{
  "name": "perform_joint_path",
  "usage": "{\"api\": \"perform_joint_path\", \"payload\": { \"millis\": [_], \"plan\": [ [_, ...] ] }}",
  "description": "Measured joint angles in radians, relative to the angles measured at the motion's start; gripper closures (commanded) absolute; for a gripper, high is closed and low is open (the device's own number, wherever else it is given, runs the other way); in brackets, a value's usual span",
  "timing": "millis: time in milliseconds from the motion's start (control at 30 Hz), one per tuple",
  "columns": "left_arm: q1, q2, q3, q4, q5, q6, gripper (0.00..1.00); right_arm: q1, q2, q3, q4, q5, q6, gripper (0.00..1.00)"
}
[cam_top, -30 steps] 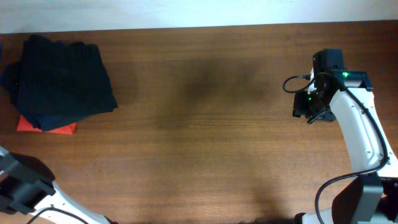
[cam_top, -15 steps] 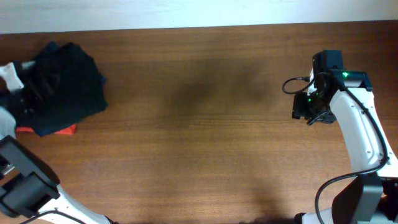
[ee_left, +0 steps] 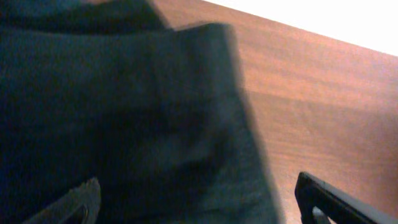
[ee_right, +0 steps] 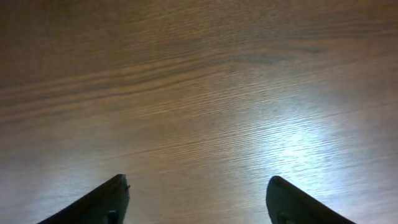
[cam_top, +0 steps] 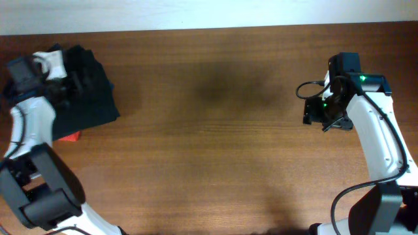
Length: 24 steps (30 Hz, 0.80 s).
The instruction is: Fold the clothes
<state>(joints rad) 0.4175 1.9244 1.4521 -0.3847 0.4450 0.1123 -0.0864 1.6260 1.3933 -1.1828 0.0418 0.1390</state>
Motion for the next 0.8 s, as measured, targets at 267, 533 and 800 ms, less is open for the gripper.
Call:
{"api": "perform_joint_path", "payload": {
  "millis": [267, 533, 800],
  "plan": [
    [-0.523, -0.046, 0.009, -0.530, -0.262, -0.023, 0.01, 0.000, 0.000, 0.000, -0.077, -0.203, -0.011, 0.02],
    [-0.489, -0.248, -0.009, -0.915, -0.257, -0.140, 0.01, 0.000, -0.238, -0.143, -0.114, -0.241, -0.012, 0.01],
    [-0.489, -1.311, -0.585, -0.456, -0.410, -0.167, 0.01, 0.000, -1.026, -0.469, 0.117, -0.204, -0.012, 0.01]
  ]
}}
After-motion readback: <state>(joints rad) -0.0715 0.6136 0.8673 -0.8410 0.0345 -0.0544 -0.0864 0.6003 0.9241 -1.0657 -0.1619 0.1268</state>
